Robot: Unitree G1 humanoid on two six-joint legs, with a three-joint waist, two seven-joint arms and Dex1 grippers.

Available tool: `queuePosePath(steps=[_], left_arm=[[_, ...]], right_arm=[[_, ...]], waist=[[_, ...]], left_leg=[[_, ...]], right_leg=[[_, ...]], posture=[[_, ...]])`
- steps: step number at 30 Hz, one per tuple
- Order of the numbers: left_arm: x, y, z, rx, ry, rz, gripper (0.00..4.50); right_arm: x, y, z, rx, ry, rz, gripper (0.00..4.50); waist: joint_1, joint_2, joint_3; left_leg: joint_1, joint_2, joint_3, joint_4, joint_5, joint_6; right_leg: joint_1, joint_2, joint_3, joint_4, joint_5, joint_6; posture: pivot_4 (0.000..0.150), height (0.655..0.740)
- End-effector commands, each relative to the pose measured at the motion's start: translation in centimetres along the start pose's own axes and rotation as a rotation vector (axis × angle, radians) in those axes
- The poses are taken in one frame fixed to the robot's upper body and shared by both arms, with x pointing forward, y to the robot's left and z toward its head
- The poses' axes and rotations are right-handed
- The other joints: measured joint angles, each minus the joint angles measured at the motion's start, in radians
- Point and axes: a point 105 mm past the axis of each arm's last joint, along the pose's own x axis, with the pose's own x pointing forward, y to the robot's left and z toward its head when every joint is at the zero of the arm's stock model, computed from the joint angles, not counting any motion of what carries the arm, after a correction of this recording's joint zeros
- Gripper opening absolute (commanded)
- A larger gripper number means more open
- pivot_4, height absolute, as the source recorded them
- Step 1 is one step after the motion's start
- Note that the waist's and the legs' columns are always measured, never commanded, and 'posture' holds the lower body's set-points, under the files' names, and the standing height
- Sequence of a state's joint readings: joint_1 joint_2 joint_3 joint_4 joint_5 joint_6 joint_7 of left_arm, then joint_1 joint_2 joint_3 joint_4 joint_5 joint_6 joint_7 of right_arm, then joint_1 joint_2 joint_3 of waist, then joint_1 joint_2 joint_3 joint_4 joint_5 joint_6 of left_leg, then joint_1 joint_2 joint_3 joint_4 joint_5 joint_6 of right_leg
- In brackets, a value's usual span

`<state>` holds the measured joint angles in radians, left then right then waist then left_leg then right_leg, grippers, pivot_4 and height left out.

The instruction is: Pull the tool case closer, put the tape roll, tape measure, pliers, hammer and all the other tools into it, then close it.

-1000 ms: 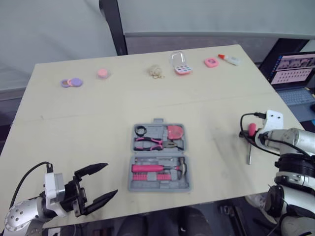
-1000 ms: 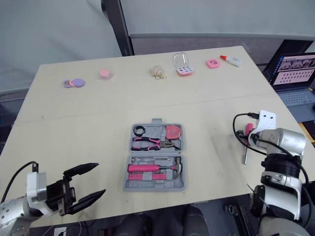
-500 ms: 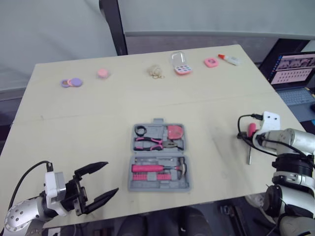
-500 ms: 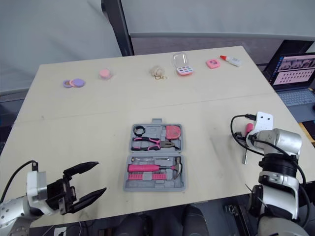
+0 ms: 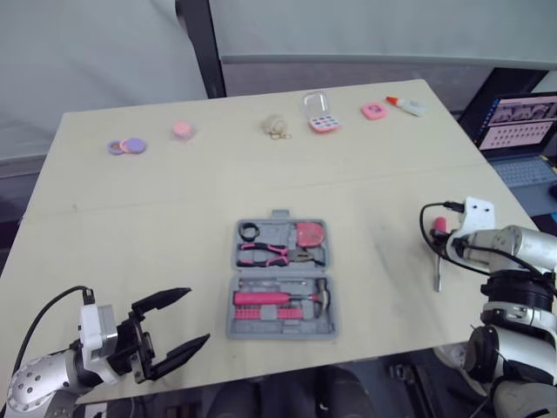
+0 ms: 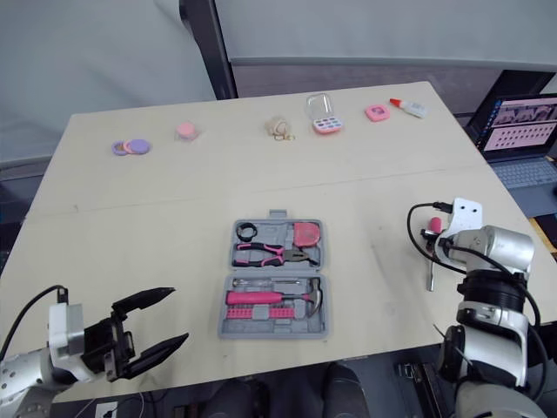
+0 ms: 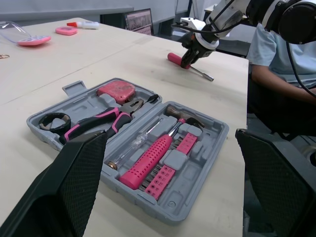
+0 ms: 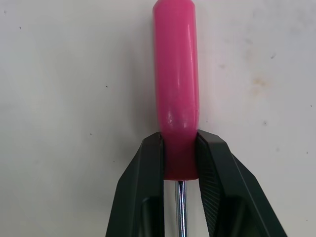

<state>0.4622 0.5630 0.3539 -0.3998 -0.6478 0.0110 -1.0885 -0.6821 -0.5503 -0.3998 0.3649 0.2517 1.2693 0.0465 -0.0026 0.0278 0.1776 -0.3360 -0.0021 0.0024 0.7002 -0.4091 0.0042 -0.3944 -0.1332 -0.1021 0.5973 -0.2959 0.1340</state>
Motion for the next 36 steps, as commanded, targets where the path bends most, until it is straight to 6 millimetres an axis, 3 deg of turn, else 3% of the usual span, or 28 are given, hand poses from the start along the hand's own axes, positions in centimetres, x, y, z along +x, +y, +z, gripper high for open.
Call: queuePosePath(steps=[1, 9, 13, 19, 27, 36], left_arm=[[-0.7, 0.0, 1.1, -0.004, 0.001, -0.018, 4.5], [-3.1, 1.0, 1.5, -0.032, 0.07, -0.078, 4.5], [-4.0, 1.2, 1.5, -0.019, 0.093, -0.127, 4.5], [-5.2, 1.0, 1.1, -0.002, 0.134, -0.191, 4.5], [-6.0, 0.8, 1.2, 0.058, 0.141, -0.168, 4.5], [-7.6, 0.1, 0.7, 0.102, 0.199, -0.184, 4.5]], right_arm=[[-2.1, 0.3, 0.6, -0.081, -0.018, 0.038, 0.42], [-8.3, 6.2, -1.8, -0.551, 0.034, 0.335, 0.42], [-11.5, 10.3, -4.5, -0.845, 0.076, 0.551, 0.42], [-14.2, 14.8, -7.2, -1.092, 0.128, 0.763, 0.42], [-15.3, 18.8, -10.5, -1.288, 0.225, 0.918, 0.42], [-15.3, 21.6, -11.9, -1.426, 0.299, 0.939, 0.42]], waist=[[0.001, 0.0, 0.0], [-0.002, 0.003, 0.002], [0.0, 0.002, 0.002], [-0.001, 0.001, 0.003], [-0.003, -0.001, 0.003], [-0.01, -0.002, 0.002]], left_leg=[[0.0, 0.0, 0.0, 0.0, 0.0, 0.0], [0.0, 0.001, 0.0, -0.001, 0.0, 0.0], [-0.001, 0.001, -0.001, -0.001, 0.0, 0.0], [-0.001, 0.001, -0.003, -0.001, 0.0, 0.0], [-0.001, 0.0, -0.009, -0.001, 0.0, 0.0], [-0.002, 0.0, -0.01, 0.0, 0.0, 0.0]], right_leg=[[0.0, 0.0, 0.0, 0.0, 0.0, 0.0], [-0.001, 0.001, 0.0, -0.001, 0.0, 0.0], [-0.002, 0.001, 0.0, -0.001, 0.0, 0.0], [-0.002, 0.0, 0.0, -0.002, 0.0, 0.0], [-0.003, 0.0, 0.0, -0.001, 0.0, 0.0], [-0.003, 0.0, 0.0, 0.0, 0.0, 0.0]], posture=[[0.15, 0.74], [0.15, 0.74], [0.15, 0.74], [0.15, 0.74], [0.15, 0.74], [0.15, 0.74]])
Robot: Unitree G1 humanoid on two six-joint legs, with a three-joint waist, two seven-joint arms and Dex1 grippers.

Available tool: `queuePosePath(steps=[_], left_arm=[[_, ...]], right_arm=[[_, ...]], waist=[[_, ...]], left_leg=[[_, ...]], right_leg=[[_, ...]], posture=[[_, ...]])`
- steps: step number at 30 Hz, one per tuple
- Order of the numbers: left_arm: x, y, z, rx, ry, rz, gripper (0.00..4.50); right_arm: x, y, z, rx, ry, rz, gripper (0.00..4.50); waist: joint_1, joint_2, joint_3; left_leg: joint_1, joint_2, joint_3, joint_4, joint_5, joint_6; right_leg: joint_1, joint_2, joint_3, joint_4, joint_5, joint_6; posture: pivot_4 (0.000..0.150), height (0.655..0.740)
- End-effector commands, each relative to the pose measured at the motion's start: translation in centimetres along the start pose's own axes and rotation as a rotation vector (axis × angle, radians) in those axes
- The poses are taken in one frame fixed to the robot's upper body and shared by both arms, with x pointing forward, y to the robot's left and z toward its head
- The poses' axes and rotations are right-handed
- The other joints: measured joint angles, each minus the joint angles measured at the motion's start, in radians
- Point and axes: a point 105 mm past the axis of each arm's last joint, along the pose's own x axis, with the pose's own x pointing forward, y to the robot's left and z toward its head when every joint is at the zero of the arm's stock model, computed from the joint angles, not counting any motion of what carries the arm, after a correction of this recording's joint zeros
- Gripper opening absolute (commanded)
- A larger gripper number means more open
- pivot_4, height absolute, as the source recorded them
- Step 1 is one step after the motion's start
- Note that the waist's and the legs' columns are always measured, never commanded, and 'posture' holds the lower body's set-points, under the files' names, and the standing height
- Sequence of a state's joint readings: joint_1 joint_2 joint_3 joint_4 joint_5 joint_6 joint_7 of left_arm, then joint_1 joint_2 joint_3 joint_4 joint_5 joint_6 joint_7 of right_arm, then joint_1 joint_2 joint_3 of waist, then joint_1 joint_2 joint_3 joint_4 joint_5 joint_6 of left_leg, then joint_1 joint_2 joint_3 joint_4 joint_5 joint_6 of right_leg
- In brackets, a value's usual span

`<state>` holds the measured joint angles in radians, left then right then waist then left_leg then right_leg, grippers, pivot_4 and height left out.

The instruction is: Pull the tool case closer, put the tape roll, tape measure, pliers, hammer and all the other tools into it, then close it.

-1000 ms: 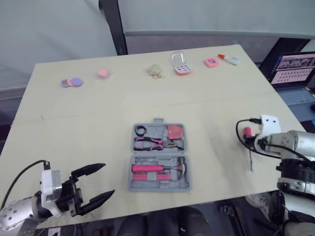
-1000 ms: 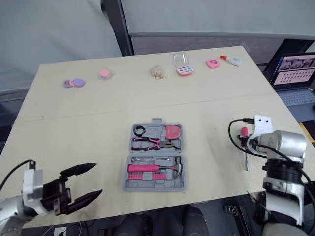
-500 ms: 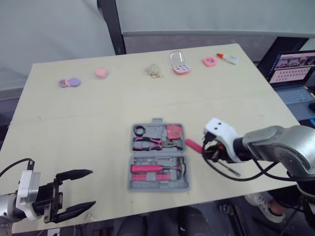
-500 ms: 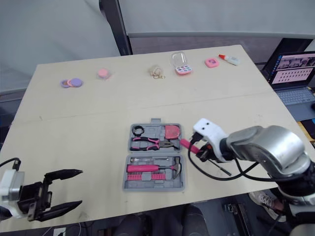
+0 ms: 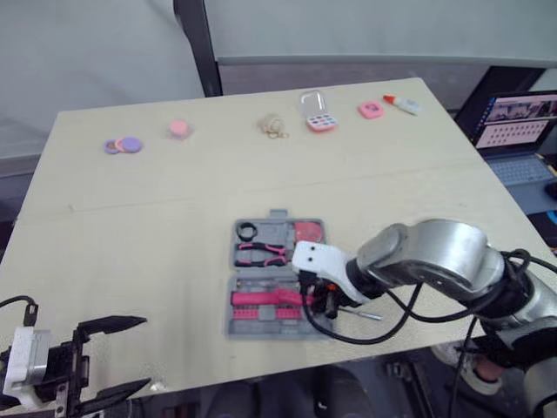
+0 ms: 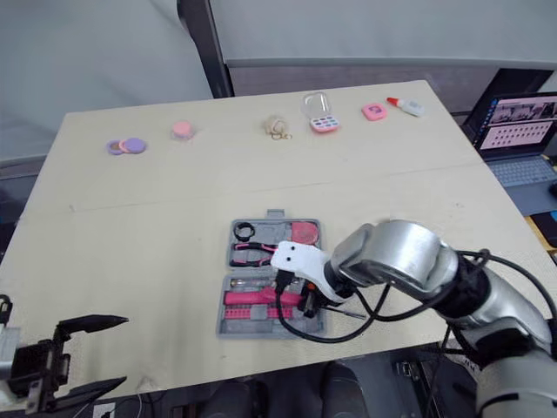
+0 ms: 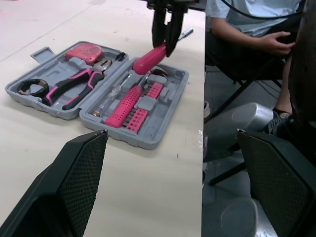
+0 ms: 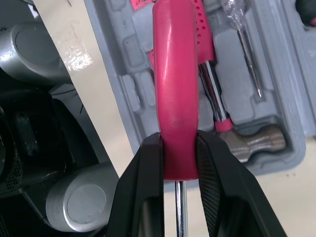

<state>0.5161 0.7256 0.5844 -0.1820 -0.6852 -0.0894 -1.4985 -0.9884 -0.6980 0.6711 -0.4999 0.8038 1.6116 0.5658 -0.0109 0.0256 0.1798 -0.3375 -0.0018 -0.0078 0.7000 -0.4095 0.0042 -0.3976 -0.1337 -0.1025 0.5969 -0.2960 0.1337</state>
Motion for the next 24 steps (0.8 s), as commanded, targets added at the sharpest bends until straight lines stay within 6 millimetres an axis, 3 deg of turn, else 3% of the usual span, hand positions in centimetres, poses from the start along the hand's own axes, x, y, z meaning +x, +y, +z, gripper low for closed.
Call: queuePosePath(steps=[1, 24], left_arm=[[-0.7, -0.3, 0.0, 0.025, 0.023, -0.005, 4.5], [-0.5, -0.8, -1.8, 0.008, 0.045, -0.04, 4.5]], right_arm=[[0.3, 0.4, 1.3, -0.05, 0.019, 0.023, 0.42], [4.2, 3.3, 4.4, -0.181, 0.143, 0.139, 0.42]], waist=[[-0.004, 0.0, 0.0], [-0.03, -0.003, -0.002]], left_leg=[[0.0, 0.0, 0.0, 0.0, 0.0, 0.0], [-0.002, 0.0, 0.003, 0.0, 0.0, -0.001]], right_leg=[[0.0, 0.0, 0.0, 0.0, 0.0, 0.0], [-0.01, -0.002, -0.004, 0.011, -0.001, -0.002]], posture=[[0.15, 0.74], [0.15, 0.74]])
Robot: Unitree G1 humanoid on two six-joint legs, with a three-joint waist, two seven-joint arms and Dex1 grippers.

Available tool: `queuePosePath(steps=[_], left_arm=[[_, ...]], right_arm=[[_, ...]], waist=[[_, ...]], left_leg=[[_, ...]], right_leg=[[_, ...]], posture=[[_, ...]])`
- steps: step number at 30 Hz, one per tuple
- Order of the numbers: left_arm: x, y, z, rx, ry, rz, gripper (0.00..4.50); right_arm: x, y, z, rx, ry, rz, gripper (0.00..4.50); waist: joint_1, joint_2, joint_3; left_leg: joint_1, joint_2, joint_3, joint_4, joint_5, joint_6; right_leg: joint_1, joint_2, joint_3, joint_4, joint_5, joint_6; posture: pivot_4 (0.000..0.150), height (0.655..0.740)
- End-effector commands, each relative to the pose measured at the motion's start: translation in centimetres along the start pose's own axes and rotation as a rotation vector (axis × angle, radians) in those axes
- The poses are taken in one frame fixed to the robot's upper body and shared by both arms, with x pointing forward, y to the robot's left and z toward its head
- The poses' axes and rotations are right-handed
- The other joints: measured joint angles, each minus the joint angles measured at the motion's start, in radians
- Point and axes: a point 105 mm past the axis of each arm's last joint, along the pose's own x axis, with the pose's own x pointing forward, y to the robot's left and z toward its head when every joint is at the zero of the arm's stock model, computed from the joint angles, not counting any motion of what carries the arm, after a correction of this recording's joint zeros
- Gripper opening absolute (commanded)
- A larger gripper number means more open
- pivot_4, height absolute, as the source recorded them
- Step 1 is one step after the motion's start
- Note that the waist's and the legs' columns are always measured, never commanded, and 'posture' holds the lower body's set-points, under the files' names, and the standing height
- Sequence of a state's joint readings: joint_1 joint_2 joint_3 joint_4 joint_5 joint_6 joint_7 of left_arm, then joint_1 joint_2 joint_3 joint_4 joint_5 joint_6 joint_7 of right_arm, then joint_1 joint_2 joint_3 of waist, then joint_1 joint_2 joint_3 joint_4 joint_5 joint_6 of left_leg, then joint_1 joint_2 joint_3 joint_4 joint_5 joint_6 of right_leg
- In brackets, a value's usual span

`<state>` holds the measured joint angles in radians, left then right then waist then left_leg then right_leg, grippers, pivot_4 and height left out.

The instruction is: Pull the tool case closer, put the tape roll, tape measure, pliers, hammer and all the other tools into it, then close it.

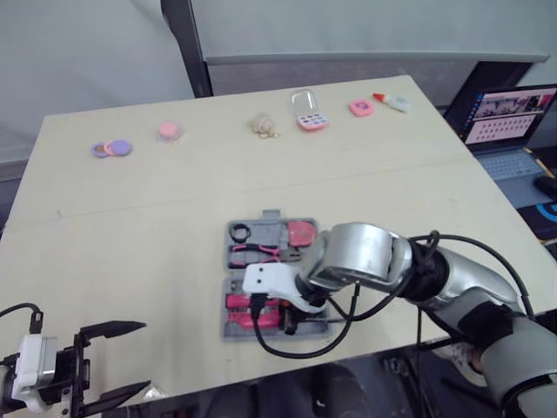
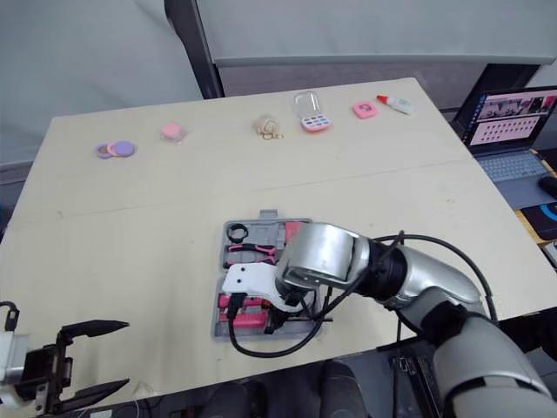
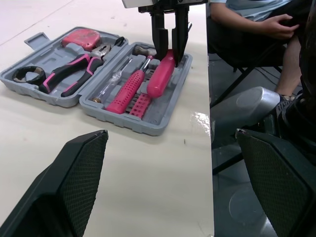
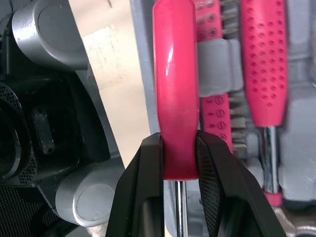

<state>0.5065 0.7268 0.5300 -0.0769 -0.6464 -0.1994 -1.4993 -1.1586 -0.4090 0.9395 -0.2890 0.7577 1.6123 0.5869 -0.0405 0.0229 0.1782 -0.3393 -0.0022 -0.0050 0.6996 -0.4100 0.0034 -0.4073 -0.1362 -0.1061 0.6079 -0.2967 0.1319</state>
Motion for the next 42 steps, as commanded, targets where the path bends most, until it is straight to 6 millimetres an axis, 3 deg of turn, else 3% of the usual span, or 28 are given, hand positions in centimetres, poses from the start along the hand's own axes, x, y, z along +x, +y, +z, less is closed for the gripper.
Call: queuePosePath(steps=[1, 21, 42], left_arm=[[-0.3, -0.9, 0.1, 0.006, 0.015, -0.057, 4.5], [0.5, -1.3, -0.4, 0.0, 0.009, -0.054, 4.5], [1.0, -1.7, -0.3, -0.007, 0.001, -0.043, 4.5]], right_arm=[[-0.1, 0.4, 0.9, -0.036, 0.001, 0.012, 0.42], [1.1, 1.0, 3.8, -0.072, 0.035, 0.018, 0.42], [2.6, 1.0, 3.6, -0.065, 0.063, 0.002, 0.42]], waist=[[-0.001, 0.0, 0.0], [-0.018, -0.001, -0.001], [-0.018, -0.001, -0.001]], left_leg=[[0.0, 0.0, 0.0, 0.0, 0.0, 0.0], [-0.001, 0.0, 0.001, 0.0, 0.0, 0.0], [-0.001, -0.001, 0.001, 0.0, 0.0, 0.0]], right_leg=[[0.0, 0.0, 0.0, 0.0, 0.0, 0.0], [-0.003, -0.001, -0.002, 0.003, 0.0, -0.001], [-0.003, -0.001, -0.002, 0.003, 0.0, -0.001]], posture=[[0.15, 0.74], [0.15, 0.74], [0.15, 0.74]])
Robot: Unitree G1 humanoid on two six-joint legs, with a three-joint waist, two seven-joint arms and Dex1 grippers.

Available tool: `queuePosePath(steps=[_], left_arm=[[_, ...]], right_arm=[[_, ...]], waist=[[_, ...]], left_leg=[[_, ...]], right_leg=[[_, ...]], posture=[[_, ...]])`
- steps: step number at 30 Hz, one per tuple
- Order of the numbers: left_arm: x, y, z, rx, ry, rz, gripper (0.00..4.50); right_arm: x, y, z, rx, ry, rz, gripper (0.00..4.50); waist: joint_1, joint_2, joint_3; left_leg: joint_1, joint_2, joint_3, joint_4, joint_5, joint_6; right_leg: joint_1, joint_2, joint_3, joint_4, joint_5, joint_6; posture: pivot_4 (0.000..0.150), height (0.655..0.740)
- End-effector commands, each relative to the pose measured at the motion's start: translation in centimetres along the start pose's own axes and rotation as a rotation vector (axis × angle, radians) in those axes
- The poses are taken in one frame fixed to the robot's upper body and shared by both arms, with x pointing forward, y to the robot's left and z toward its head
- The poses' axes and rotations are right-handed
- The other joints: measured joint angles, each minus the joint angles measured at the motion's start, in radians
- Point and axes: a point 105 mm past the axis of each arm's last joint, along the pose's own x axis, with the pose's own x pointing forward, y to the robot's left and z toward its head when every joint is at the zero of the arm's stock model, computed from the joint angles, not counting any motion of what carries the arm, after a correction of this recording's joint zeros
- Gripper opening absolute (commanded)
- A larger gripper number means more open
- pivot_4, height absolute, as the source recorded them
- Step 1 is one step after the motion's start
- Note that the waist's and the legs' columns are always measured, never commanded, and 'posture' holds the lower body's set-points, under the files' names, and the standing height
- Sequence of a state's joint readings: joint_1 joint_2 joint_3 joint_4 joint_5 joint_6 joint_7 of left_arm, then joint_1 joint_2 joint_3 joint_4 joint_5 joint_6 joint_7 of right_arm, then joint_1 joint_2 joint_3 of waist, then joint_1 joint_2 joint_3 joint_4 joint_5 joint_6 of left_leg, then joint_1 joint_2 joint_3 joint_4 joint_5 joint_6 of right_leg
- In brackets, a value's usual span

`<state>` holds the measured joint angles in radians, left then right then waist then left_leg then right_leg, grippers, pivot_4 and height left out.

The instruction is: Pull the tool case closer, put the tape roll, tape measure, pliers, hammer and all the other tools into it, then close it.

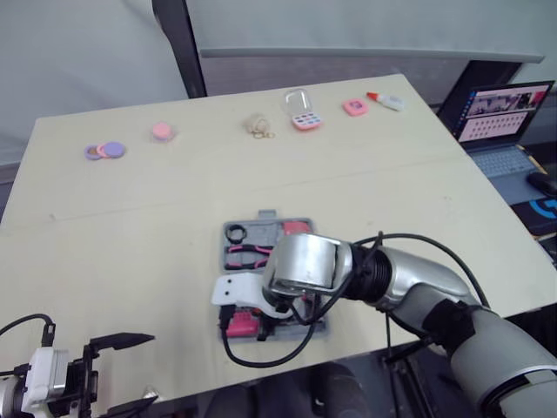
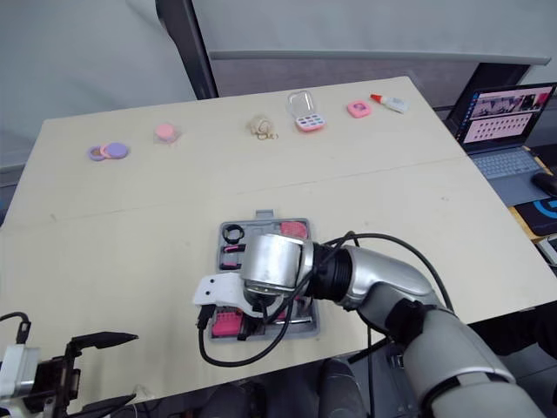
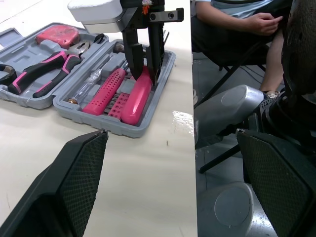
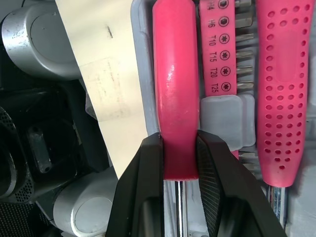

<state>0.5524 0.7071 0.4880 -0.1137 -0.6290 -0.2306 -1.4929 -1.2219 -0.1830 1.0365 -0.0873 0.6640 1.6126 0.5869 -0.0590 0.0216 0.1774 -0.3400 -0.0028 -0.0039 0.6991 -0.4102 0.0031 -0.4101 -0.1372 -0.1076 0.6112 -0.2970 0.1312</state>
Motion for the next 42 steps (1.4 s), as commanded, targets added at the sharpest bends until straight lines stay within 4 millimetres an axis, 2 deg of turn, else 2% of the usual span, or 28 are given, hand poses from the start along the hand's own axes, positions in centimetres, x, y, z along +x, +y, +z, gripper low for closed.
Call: queuePosePath(steps=[1, 13, 15, 16, 21, 30, 35, 37, 39, 42], left_arm=[[0.2, -0.4, 0.2, 0.006, -0.004, -0.003, 4.5], [0.5, -0.6, 0.1, 0.0, -0.009, 0.001, 4.5], [0.5, -0.6, 0.1, 0.0, -0.011, 0.0, 4.5], [0.6, -0.6, 0.1, 0.0, -0.011, 0.0, 4.5], [0.7, -0.5, 0.0, 0.001, -0.015, -0.005, 4.5], [1.0, -0.2, 0.1, -0.011, -0.033, -0.01, 4.5], [1.0, 0.1, 0.6, -0.031, -0.051, 0.004, 4.5], [0.9, 0.3, 0.8, -0.032, -0.05, 0.004, 4.5], [0.8, 0.4, 0.9, -0.032, -0.047, 0.002, 4.5], [0.7, 0.7, 1.0, -0.03, -0.046, 0.004, 4.5]], right_arm=[[0.1, 0.5, 0.4, -0.024, -0.007, 0.012, 0.42], [0.3, 0.7, 0.3, -0.031, -0.001, 0.019, 0.42], [0.1, 0.7, 0.3, -0.033, -0.002, 0.02, 1.45], [0.0, 0.8, 0.3, -0.034, -0.004, 0.023, 1.76], [-1.2, 0.8, 0.6, -0.038, -0.024, 0.05, 4.19], [-4.3, 0.4, 0.4, 0.004, -0.099, 0.111, 4.19], [-5.4, 0.1, -0.4, 0.045, -0.236, 0.127, 4.19], [-5.8, 0.1, -0.9, 0.053, -0.333, 0.129, 3.64], [-5.9, 0.2, -1.5, 0.074, -0.416, 0.142, 2.88], [-6.4, 0.4, -1.8, 0.079, -0.626, 0.143, 1.33]], waist=[[0.0, 0.0, 0.0], [0.0, 0.0, 0.0], [0.0, 0.0, 0.0], [0.0, 0.0, 0.0], [0.001, 0.0, 0.0], [0.002, 0.0, 0.0], [0.004, -0.001, -0.001], [0.006, -0.002, -0.001], [0.009, -0.003, -0.001], [0.011, -0.004, -0.002]], left_leg=[[0.0, 0.0, 0.0, 0.0, 0.0, 0.0], [0.0, 0.0, 0.0, 0.0, 0.0, 0.0], [0.0, 0.0, 0.0, 0.0, 0.0, 0.0], [0.0, 0.0, 0.0, 0.0, 0.0, 0.0], [0.0, 0.0, 0.0, 0.0, 0.0, 0.0], [0.0, -0.001, 0.0, 0.0, 0.0, 0.0], [0.0, -0.001, 0.0, 0.0, 0.0, 0.0], [-0.001, -0.001, -0.001, 0.0, 0.0, 0.001], [-0.001, -0.001, -0.001, 0.0, 0.0, 0.001], [-0.001, -0.002, 0.001, 0.001, -0.001, 0.001]], right_leg=[[0.0, 0.0, 0.0, 0.0, 0.0, 0.0], [0.0, 0.0, 0.0, 0.0, 0.0, 0.0], [0.0, 0.0, 0.0, 0.0, 0.0, 0.0], [0.0, 0.0, 0.0, 0.0, 0.0, 0.0], [0.0, 0.0, 0.0, 0.0, 0.0, 0.0], [0.0, -0.001, 0.0, 0.0, 0.0, 0.0], [0.0, -0.001, 0.0, 0.0, 0.0, 0.0], [0.0, -0.002, -0.001, 0.0, 0.0, 0.0], [0.001, -0.003, -0.001, -0.001, 0.0, 0.0], [0.001, -0.003, -0.001, 0.0, 0.0, 0.0]], posture=[[0.15, 0.74], [0.15, 0.74], [0.15, 0.74], [0.15, 0.74], [0.15, 0.74], [0.15, 0.74], [0.15, 0.74], [0.15, 0.74], [0.15, 0.74], [0.15, 0.74]])
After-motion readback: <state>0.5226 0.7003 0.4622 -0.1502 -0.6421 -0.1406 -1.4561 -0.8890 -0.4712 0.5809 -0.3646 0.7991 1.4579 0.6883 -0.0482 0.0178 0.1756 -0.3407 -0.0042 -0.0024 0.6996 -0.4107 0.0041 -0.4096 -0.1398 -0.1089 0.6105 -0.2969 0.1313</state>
